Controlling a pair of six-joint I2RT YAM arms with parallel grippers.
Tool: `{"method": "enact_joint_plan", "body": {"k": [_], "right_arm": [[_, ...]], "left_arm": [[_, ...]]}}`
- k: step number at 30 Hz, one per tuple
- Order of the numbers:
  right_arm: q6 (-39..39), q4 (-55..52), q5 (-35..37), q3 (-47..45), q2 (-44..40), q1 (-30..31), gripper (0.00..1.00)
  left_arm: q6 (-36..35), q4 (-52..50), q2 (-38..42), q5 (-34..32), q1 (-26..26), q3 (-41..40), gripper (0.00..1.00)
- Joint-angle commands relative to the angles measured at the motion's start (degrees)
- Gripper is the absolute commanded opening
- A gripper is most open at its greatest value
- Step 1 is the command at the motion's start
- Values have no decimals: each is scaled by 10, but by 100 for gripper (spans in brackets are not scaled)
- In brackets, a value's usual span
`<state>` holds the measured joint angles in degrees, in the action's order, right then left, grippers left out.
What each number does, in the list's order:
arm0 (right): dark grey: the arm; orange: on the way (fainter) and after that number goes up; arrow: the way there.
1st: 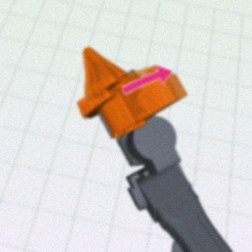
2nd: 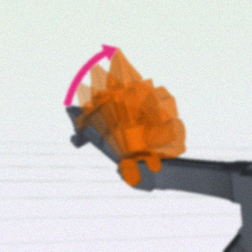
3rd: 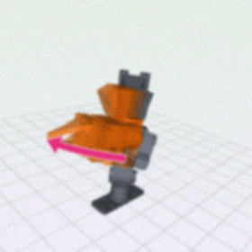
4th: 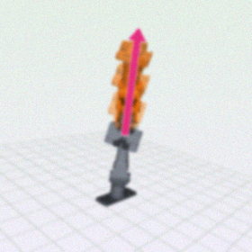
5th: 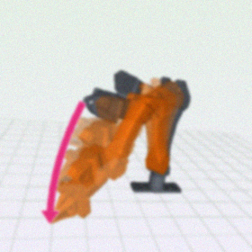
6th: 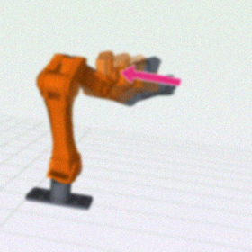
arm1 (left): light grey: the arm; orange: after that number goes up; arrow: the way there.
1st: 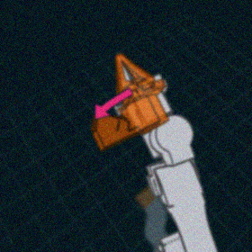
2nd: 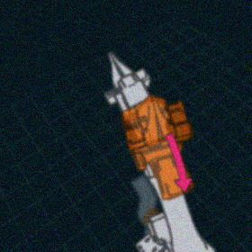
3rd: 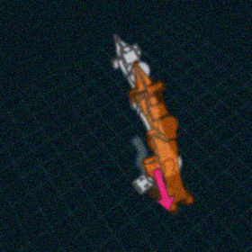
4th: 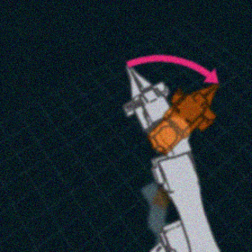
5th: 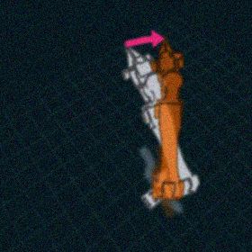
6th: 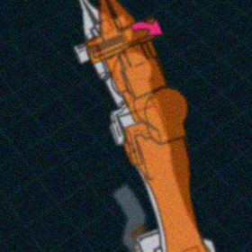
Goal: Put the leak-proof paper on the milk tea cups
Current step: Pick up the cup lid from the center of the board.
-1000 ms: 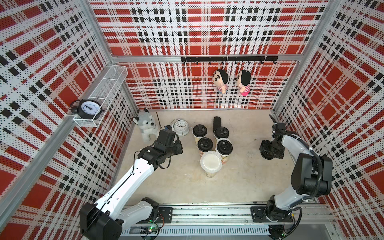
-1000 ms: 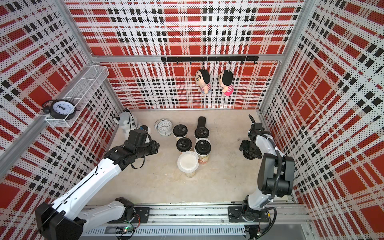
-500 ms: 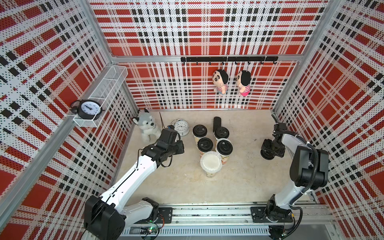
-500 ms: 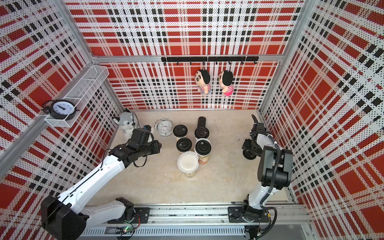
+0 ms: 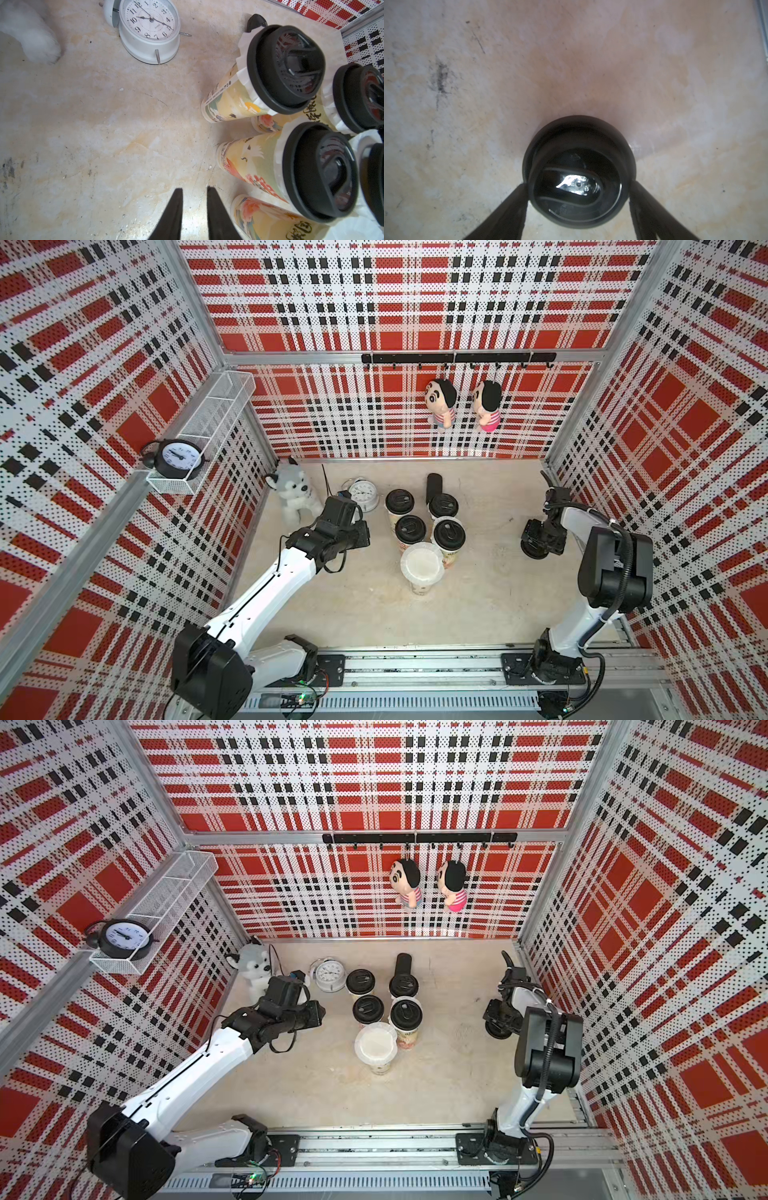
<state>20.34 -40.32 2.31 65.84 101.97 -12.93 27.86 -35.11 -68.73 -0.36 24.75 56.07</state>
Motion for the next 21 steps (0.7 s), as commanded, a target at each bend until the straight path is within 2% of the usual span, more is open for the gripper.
{"method": "enact_joint_plan", "body": {"k": [1, 12, 21], "right_arm": [[-9, 11, -6, 4, 14, -4, 78], [-10, 12, -13, 5, 15, -4, 67], [-6, -29, -38, 23, -63, 2, 66]], "left_arm": [[-10, 11, -4, 6, -5, 4, 25], [-9, 11, 3, 12, -5, 0, 25], [-10, 11, 19, 15, -4, 0, 25]]}}
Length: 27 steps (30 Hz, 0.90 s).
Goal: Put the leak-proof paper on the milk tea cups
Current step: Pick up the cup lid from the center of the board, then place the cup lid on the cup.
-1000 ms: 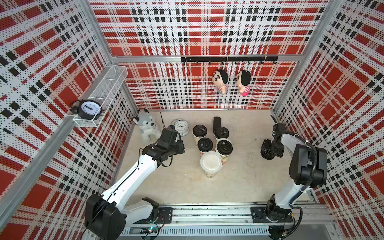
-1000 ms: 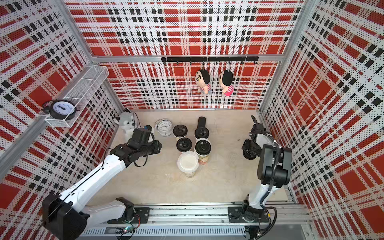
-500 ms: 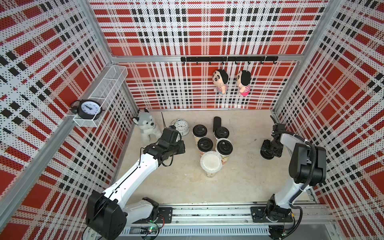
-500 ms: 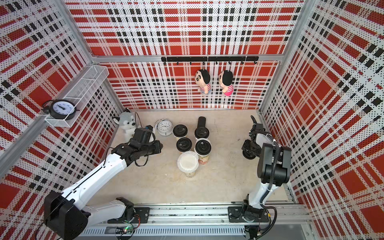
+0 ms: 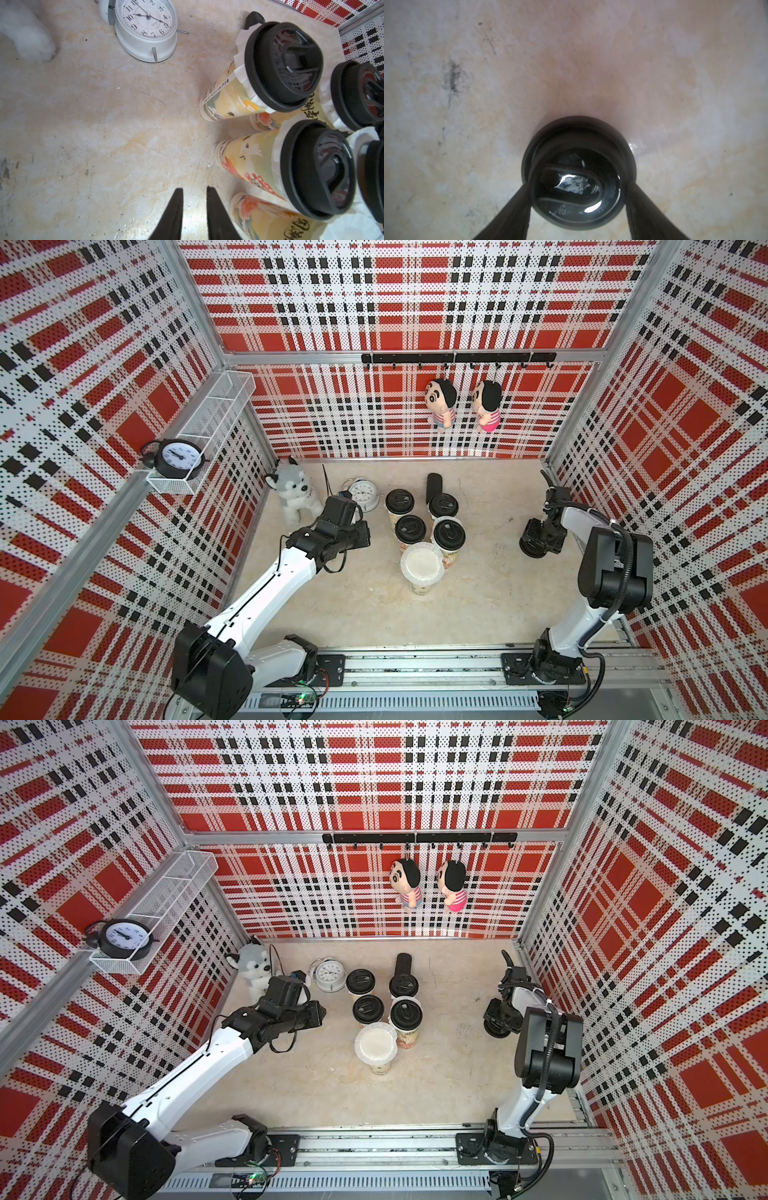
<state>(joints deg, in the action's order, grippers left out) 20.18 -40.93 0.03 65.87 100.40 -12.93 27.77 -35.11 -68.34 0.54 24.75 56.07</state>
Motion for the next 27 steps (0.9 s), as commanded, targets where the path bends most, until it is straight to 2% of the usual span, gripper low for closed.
{"method": "enact_joint_plan", "body": {"k": [1, 6, 12, 19, 27], "right_arm": [[-4, -32, -16, 28, -60, 7, 66], [-2, -89, -9, 62, -119, 53, 66], [9, -172, 8, 127, -190, 136, 66], [45, -307, 49, 255, -220, 314, 66], [90, -405, 83, 391, -143, 528, 66]], "left_arm": [[-8, 11, 16, 6, -4, -1, 25], [-9, 9, 27, 7, -5, -2, 25], [-11, 7, 38, 7, -7, -4, 26], [-12, 0, 48, 4, -16, -8, 26], [-9, -1, 52, 3, -22, -11, 27]]}}
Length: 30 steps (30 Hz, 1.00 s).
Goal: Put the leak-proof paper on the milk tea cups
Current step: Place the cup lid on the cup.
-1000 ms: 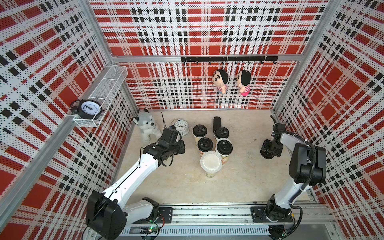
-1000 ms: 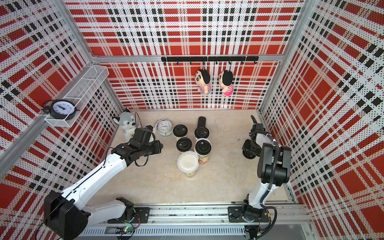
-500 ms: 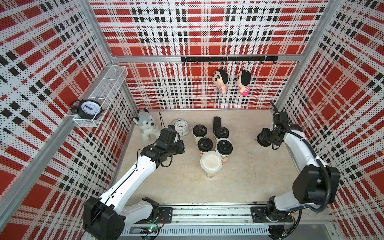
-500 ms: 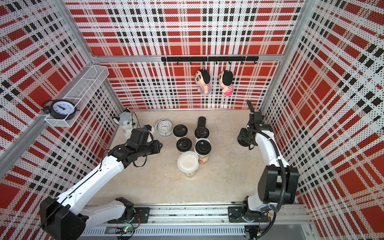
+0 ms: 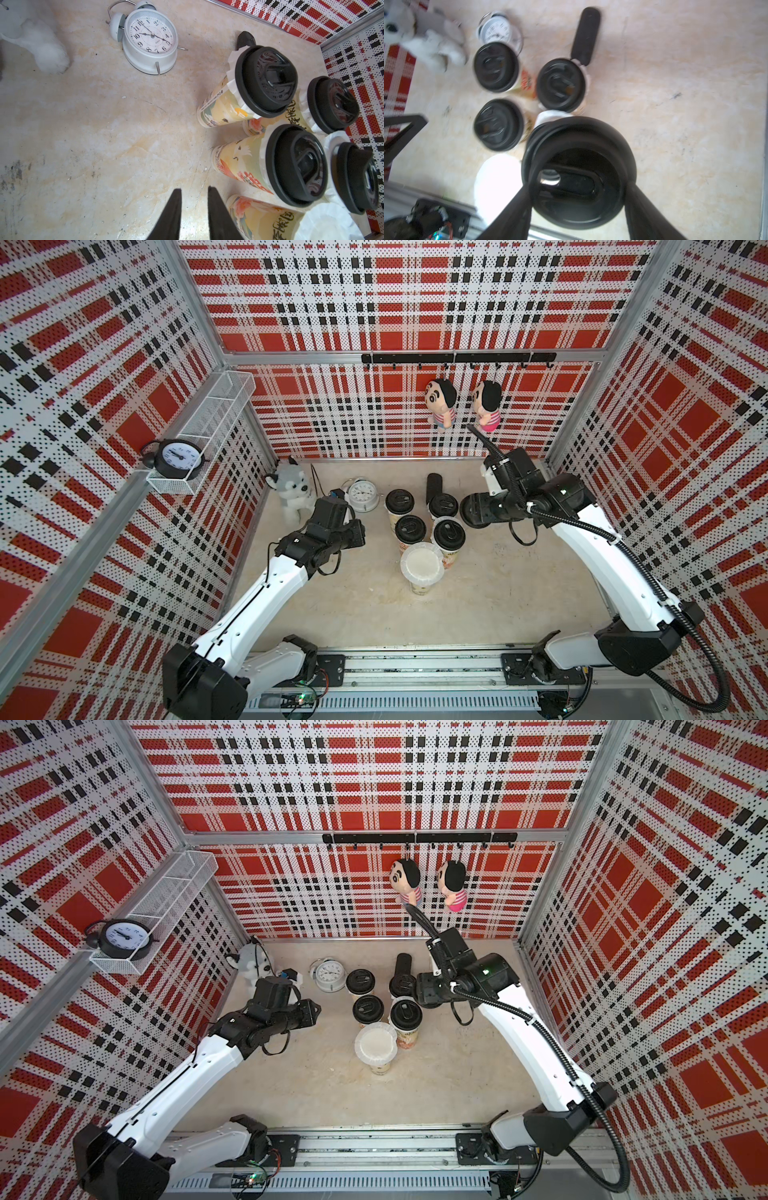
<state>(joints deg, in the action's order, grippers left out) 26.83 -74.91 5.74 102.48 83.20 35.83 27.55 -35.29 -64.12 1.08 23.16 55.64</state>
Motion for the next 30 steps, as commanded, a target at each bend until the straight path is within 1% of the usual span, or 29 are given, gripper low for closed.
{"method": "enact_joint_plan", "body": {"k": [1, 7, 12, 30], "right_arm": [[24, -72, 26, 36, 42, 61, 66], [17, -79, 17, 65, 107, 147, 66], [5, -79, 6, 79, 150, 186, 66], [12, -62, -2, 44, 176, 215, 66]], "left_arm": [[-7, 1, 11, -1, -6, -6, 27], [-6, -3, 18, -2, -7, -8, 28], [-4, -5, 23, -2, -8, -11, 28], [-9, -10, 25, -3, -9, -15, 29]]}}
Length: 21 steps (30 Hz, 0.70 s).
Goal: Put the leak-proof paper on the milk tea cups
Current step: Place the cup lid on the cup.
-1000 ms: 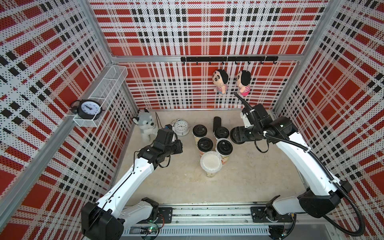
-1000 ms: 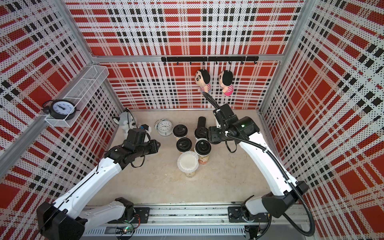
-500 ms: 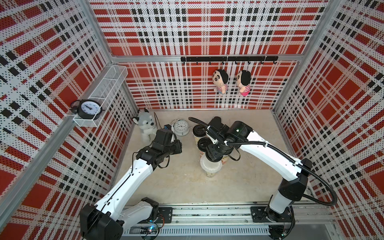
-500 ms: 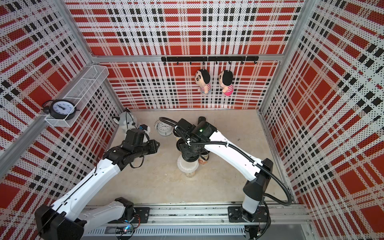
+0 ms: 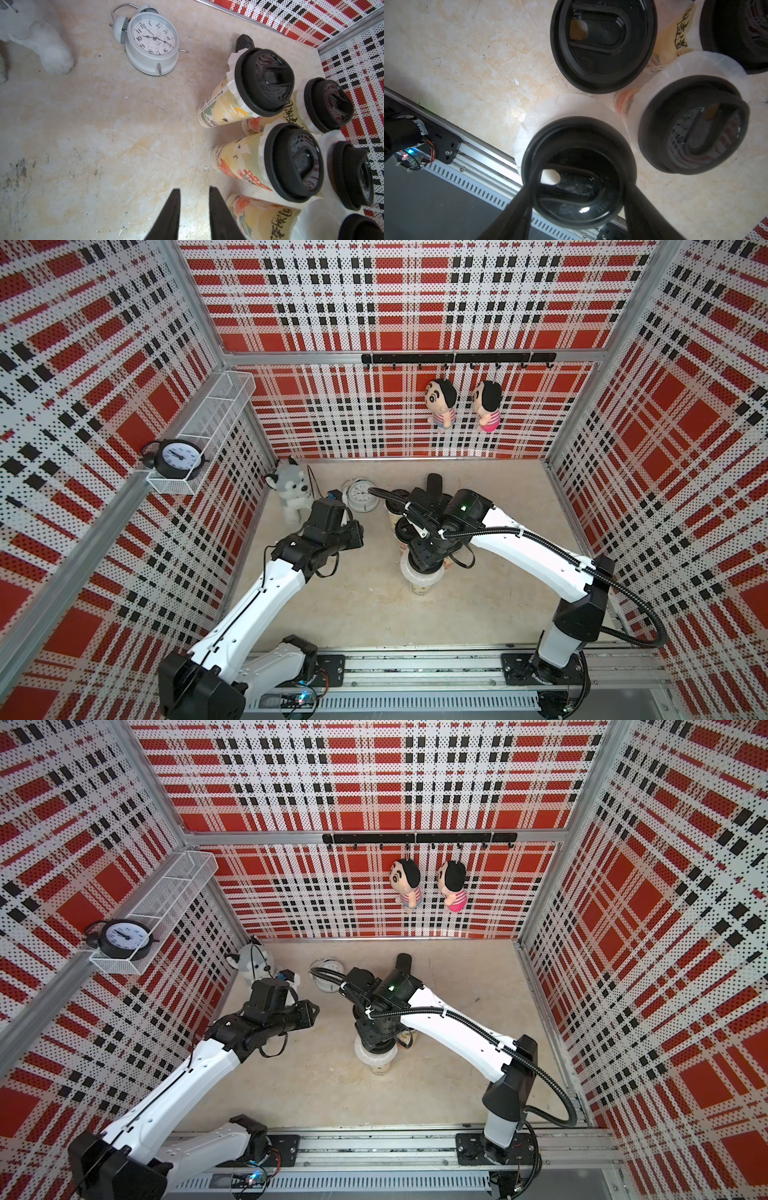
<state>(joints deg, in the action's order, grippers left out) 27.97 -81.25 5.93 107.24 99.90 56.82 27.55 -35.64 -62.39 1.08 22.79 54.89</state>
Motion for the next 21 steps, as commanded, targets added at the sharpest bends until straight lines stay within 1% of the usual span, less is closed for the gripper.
{"method": "enact_joint_plan", "body": {"k": [1, 21], "right_arm": [[1, 3, -6, -4, 10, 6, 66], [-3, 13, -21, -18, 28, 8, 68]], "left_arm": [[-9, -6, 8, -2, -6, -8, 29], [-14, -6, 8, 1, -10, -13, 29]]}}
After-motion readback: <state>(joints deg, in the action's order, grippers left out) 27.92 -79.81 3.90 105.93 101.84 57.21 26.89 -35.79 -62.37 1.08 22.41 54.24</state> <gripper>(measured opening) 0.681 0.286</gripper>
